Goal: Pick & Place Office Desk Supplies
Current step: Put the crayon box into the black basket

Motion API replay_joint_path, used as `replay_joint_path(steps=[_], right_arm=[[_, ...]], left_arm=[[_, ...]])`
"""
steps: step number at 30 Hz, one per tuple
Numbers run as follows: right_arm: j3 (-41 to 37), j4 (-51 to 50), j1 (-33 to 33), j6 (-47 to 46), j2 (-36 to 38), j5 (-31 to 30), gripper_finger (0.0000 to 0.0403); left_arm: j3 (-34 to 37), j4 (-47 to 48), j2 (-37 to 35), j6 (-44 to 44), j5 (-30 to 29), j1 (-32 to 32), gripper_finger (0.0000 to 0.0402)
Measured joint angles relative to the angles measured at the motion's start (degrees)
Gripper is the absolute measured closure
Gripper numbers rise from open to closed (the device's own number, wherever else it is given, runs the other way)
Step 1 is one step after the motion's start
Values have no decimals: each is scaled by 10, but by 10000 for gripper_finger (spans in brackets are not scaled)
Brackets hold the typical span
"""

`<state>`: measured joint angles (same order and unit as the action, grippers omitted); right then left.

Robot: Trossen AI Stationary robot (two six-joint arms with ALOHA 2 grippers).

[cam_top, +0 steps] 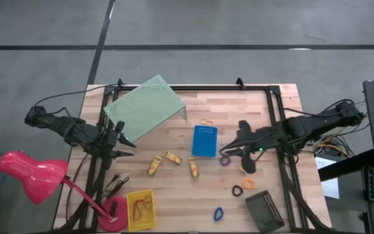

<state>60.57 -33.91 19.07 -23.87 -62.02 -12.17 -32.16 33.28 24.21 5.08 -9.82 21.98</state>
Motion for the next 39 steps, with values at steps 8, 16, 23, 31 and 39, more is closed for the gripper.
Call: replay_joint_path(steps=[8,16,23,31,39], right_arm=[[-122,3,0,-166,95,-45,321],[-150,-68,0,-514,112,-65,321],[-149,-171,1,-811,70,-64,321],[-142,-179,2,-958,19,-53,274],[-143,-182,2,-1021,-31,62,183]], left_arm=[[0,0,0,0,0,0,248],[0,0,0,0,0,0,248],[0,0,0,-1,0,0,248],[0,0,0,-2,0,0,248],[0,0,0,-2,0,0,248]])
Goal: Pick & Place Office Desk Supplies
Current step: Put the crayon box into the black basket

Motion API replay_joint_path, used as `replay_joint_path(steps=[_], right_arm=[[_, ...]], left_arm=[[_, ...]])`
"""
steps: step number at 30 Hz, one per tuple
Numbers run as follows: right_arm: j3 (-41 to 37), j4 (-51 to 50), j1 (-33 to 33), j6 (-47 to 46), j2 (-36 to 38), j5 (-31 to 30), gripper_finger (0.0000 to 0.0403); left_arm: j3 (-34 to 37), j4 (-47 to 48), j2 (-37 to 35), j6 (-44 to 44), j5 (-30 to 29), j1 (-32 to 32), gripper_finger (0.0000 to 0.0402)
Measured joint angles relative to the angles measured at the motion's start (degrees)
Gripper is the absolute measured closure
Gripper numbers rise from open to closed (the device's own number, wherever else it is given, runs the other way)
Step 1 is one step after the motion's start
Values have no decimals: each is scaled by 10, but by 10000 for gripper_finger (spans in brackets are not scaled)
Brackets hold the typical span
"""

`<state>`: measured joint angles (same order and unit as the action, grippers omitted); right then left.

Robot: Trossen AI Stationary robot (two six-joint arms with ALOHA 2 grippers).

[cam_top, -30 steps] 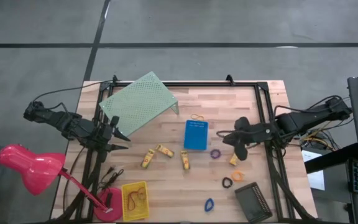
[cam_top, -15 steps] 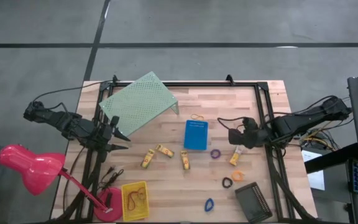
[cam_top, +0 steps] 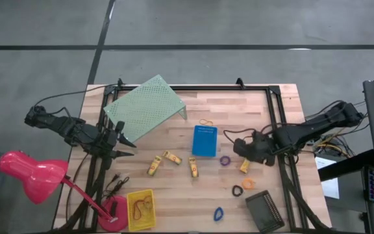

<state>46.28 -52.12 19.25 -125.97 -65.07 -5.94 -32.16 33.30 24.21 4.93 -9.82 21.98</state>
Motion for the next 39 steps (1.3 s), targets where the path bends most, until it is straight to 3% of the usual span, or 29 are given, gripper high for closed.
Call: replay_joint_path(steps=[7,17,33,39], right_arm=[[0,-8,0,-13,-69,20,162],[-1,-30,0,-107,-139,47,161],[-1,-29,0,-111,-226,44,161],[-1,-23,0,-110,-234,43,179]], left_arm=[[0,0,0,0,0,0,248],[0,0,0,0,0,0,248],[0,0,0,0,0,0,247],[0,0,0,2,0,0,247]])
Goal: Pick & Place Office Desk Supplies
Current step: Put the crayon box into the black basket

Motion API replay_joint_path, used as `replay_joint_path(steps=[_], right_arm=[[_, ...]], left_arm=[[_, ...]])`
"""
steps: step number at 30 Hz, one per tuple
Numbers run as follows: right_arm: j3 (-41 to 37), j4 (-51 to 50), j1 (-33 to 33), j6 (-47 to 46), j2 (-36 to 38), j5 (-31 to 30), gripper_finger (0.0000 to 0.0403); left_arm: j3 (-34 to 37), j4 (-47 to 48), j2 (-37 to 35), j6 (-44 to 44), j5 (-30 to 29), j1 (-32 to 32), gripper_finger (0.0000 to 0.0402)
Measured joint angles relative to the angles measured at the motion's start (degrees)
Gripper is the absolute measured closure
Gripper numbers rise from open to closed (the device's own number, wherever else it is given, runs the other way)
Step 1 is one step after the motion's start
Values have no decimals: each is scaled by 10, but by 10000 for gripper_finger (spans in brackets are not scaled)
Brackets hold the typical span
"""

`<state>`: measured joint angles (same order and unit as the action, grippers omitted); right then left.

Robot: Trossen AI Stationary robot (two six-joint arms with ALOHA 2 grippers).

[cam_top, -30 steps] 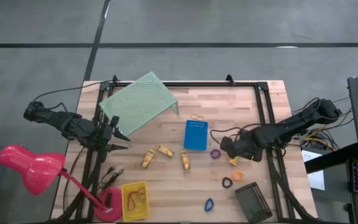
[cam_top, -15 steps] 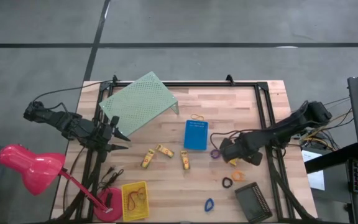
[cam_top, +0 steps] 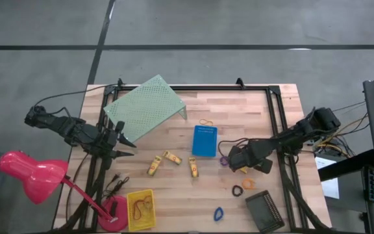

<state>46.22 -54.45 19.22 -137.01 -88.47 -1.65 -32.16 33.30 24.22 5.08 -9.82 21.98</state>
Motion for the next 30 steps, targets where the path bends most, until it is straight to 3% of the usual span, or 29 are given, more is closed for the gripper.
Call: replay_joint_path(steps=[21,30], right_arm=[[-1,30,0,5,-12,-9,312],[0,29,0,14,-12,-14,315]], left_arm=[[0,0,0,0,0,0,248],[0,0,0,-2,0,0,248]])
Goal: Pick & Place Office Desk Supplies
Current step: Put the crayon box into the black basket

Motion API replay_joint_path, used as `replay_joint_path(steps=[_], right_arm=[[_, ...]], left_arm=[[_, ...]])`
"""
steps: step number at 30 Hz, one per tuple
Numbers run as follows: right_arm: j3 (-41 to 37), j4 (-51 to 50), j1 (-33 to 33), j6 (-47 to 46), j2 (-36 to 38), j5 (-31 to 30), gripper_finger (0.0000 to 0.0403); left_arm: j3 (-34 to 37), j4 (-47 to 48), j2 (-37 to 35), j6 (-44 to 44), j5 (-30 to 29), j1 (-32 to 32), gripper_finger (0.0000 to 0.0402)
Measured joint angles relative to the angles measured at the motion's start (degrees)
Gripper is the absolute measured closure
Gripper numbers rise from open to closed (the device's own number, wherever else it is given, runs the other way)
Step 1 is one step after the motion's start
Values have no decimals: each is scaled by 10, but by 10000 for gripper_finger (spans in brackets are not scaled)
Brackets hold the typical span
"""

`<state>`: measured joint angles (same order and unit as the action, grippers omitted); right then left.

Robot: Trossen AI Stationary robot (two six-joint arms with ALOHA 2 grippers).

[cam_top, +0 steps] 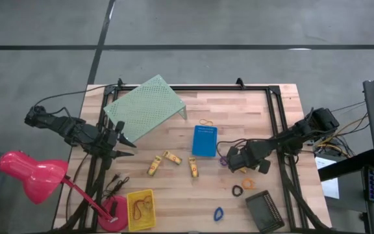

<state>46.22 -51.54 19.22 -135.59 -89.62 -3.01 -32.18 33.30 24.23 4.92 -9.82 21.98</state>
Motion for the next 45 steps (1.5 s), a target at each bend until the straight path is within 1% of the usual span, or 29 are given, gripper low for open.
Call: replay_joint_path(steps=[6,14,18,22,28,33,38,42,45], right_arm=[[11,-7,0,21,10,-2,307],[14,-10,0,55,63,-3,324],[14,-10,0,100,105,-2,325],[23,-8,1,146,155,-2,317],[24,-10,21,229,218,-2,318],[24,-15,53,277,250,-2,322],[24,-18,106,301,263,-2,317],[26,-19,162,290,264,-5,313],[32,-17,206,265,262,-20,312]], left_arm=[[0,0,0,0,0,0,248],[0,0,0,0,0,0,248],[0,0,0,0,0,0,248],[0,0,0,0,0,0,248],[0,0,0,0,0,0,248],[0,0,0,0,0,0,248],[0,0,0,0,0,0,248],[0,0,0,0,0,0,248],[0,0,0,0,0,0,248]])
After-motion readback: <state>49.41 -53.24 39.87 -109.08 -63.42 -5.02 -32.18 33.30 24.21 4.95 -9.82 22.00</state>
